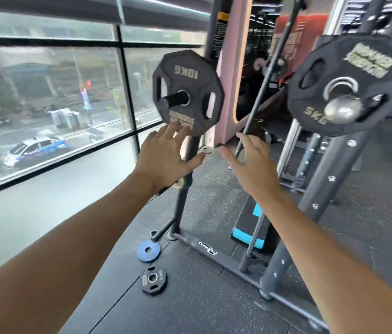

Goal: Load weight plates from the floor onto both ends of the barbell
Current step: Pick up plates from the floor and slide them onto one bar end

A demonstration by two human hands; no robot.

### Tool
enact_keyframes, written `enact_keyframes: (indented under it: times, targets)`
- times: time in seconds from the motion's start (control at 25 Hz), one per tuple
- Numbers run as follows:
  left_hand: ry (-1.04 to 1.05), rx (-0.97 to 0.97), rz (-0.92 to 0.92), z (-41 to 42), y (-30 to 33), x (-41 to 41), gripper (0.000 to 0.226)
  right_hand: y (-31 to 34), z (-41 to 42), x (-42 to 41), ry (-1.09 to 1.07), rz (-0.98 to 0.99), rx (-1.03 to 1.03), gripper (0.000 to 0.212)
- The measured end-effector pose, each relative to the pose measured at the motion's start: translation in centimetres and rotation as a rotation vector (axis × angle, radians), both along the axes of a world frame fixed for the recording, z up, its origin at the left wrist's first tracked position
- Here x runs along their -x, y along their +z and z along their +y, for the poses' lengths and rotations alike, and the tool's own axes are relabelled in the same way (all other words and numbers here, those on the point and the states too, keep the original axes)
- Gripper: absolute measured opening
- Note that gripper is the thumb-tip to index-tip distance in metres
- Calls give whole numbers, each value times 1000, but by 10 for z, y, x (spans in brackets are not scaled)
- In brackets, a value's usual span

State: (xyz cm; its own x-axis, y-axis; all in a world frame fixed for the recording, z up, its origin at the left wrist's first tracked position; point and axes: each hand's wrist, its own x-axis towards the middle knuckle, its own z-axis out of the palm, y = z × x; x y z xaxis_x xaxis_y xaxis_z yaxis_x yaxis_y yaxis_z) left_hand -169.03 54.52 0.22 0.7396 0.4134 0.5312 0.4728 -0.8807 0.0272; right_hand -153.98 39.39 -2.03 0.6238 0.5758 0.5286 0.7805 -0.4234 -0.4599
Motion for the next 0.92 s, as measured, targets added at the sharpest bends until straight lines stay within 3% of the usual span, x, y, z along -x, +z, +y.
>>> enact_keyframes:
  times: [0.24, 0.48, 0.68, 0.92]
  targets:
    - [129, 179, 12, 90, -55, 41, 85, -42, 92, 25, 133, 68, 52, 76]
    - [288, 302, 69, 186, -125, 80, 87, -92, 198, 44, 256, 145, 173, 64]
    - [378, 385, 138, 241, -176, 112, 79, -145, 282, 61, 321, 204, 239, 80]
    - [514, 506, 175, 301, -242, 126, 79, -215, 365, 69, 427, 268, 353, 70]
